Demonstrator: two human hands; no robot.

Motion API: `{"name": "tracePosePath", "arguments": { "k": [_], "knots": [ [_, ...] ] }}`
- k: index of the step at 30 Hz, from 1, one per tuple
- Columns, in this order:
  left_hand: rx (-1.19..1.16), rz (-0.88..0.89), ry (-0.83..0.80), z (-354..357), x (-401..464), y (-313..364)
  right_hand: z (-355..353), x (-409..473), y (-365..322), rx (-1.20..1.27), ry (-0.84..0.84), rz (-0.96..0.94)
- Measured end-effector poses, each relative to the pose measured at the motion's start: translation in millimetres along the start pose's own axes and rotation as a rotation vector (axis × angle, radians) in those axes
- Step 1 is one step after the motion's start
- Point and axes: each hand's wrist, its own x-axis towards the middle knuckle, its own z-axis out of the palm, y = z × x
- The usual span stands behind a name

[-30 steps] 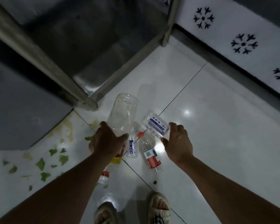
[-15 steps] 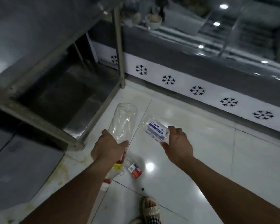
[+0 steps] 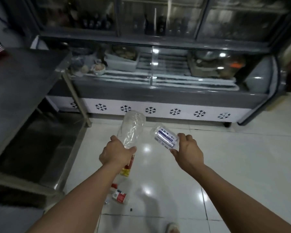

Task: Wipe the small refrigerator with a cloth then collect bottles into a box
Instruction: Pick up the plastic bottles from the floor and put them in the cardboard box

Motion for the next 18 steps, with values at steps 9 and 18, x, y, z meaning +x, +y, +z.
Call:
{"name": "tracePosePath", "arguments": {
  "k": [9,18],
  "knots": [
    [0.08,0.177,-0.028,25,-53,128,-81,-26,120,0.041,0.084,0.176],
    [0.126,0.318,-0.037,111,-143,298,-162,-49,301,0.061,0.158,0.299]
  ]
}}
